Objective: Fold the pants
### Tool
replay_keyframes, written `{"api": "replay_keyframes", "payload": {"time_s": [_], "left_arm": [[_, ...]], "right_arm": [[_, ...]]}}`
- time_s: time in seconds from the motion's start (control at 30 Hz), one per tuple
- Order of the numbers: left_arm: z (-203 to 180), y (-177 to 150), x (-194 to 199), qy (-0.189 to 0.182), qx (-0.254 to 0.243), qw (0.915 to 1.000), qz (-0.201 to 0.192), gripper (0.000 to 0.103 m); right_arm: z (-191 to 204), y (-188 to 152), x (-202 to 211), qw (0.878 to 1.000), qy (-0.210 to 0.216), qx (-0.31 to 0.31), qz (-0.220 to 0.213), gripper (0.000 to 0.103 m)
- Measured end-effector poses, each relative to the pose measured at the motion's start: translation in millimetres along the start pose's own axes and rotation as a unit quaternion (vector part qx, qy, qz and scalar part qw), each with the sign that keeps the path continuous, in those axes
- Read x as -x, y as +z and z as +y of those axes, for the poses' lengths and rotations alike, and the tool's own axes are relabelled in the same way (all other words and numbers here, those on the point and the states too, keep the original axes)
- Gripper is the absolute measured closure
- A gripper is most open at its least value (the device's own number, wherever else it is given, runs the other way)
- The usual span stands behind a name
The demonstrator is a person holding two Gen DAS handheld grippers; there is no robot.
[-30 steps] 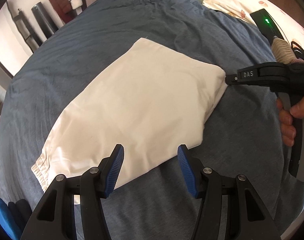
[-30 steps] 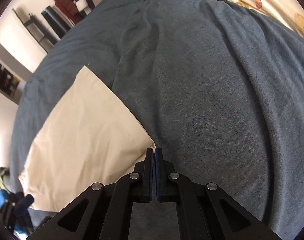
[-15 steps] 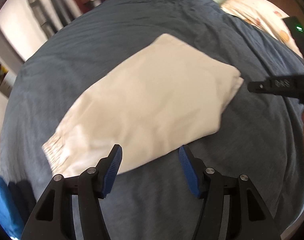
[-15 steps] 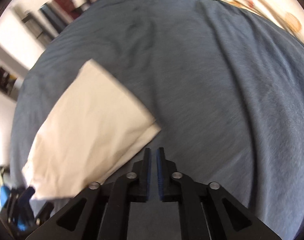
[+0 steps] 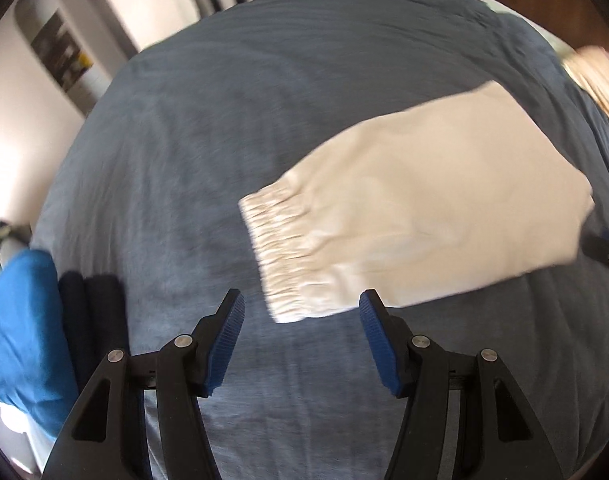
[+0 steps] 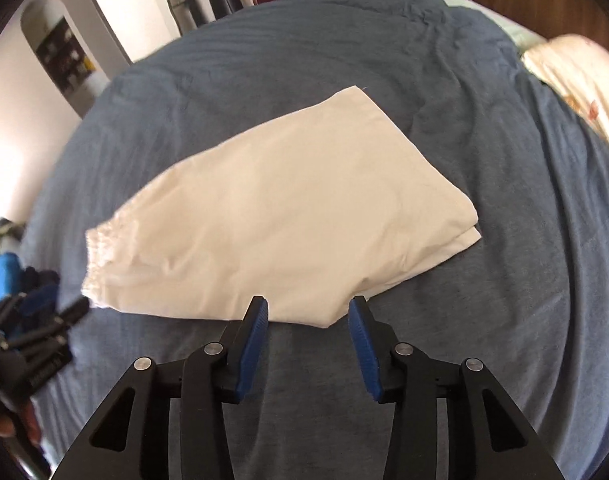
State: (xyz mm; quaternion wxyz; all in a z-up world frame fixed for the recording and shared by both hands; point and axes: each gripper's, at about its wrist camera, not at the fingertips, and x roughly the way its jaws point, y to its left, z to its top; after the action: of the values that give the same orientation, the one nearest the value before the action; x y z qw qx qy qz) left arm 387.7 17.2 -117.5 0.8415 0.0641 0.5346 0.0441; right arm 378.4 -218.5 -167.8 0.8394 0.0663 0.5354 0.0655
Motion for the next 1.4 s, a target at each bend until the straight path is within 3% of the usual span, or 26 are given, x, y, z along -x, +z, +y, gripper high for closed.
{"api": "replay_keyframes", "payload": {"time_s": [0.23,0.37,0.73,0.93,1.23,1.4], "left_arm": [[39,4,-29,-0.081,0.1,0.9915,0.019,0.046],[42,2,-50,-0.115,0.118,0.9855,0.038,0.056],[34,0,-77,-0.134,0.112,0.9828,0.059,0.056],[29,3,-73,-0.119,0.105,0.9856,0.058,0.062],[16,17,-50,-0.021,0.013,0.9997,0.005,0.067],[12,22,-57,-0.007,-0.005,0.9999,0.009,0.067]], "right_arm": [[14,-3,-12,0.998,-0.056,-0.042,0.003,0.06],[23,-11,-12,0.996,-0.077,-0.041,0.0,0.06],[31,-17,-21,0.994,-0.1,-0.036,0.012,0.06],[23,-15,-25,0.993,-0.105,-0.043,0.014,0.06],[11,-14,-24,0.996,-0.061,-0.057,0.002,0.06],[18,-12,-28,0.999,-0.042,-0.018,-0.003,0.06]]}}
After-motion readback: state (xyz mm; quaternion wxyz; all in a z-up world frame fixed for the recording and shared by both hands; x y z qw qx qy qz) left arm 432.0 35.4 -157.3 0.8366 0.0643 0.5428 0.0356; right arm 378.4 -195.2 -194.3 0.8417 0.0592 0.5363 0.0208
